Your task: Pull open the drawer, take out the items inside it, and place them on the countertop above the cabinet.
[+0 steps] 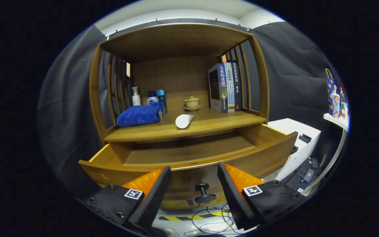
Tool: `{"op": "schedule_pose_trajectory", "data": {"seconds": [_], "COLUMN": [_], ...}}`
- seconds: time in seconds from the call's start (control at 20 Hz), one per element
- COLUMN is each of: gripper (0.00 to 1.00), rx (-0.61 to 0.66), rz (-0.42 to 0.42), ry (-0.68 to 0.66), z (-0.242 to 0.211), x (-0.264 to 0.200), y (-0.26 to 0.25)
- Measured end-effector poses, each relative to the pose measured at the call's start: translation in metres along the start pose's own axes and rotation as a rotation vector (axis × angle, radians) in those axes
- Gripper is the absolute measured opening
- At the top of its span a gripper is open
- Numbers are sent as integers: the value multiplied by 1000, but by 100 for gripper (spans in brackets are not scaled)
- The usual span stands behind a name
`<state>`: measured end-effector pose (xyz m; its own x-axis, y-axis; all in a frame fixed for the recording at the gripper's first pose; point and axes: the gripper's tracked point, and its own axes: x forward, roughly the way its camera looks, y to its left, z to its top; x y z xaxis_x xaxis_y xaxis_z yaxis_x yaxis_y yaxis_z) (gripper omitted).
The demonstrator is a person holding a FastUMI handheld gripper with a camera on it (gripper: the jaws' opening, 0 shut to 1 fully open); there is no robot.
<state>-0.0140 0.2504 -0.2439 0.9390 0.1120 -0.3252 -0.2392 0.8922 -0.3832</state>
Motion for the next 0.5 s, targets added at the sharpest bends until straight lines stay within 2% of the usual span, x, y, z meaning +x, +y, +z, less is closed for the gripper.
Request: {"op": "schedule_pose_trajectory", "data": {"seconds": [0.2,0.4,0.5], "gripper": [96,96,96], "rx": [12,87,70], "rz": [-18,-10,-11], "ry": [-7,-2,-1], "z": [10,16,22], "x": [33,69,85], "y": [2,10,12]}}
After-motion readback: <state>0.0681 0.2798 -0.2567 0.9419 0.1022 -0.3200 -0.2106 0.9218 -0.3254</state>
